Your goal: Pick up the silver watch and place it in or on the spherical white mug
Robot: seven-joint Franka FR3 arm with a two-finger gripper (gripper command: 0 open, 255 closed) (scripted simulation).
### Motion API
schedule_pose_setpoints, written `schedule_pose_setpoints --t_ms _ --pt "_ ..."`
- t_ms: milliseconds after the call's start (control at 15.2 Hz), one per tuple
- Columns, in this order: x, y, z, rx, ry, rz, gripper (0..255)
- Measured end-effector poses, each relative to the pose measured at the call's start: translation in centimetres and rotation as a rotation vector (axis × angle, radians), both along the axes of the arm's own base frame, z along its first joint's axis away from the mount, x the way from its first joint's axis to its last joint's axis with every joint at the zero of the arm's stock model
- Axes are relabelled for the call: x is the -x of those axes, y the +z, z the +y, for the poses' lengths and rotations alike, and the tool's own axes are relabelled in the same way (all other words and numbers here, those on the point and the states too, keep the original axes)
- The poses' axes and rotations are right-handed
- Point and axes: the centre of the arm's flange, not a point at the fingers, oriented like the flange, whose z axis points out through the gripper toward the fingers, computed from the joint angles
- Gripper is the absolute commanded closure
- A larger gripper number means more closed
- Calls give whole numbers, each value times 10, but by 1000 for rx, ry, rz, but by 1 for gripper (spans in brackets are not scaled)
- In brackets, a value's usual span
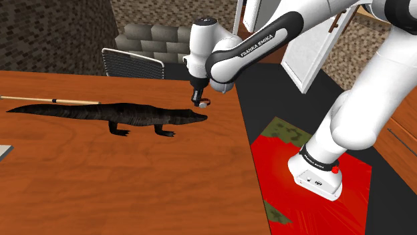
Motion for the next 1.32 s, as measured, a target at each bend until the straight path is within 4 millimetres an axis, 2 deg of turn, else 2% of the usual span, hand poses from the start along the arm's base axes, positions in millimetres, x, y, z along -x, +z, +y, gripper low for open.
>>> schedule_pose_setpoints --t_ms 1320 --pt "0 107 0 0 0 0 255"
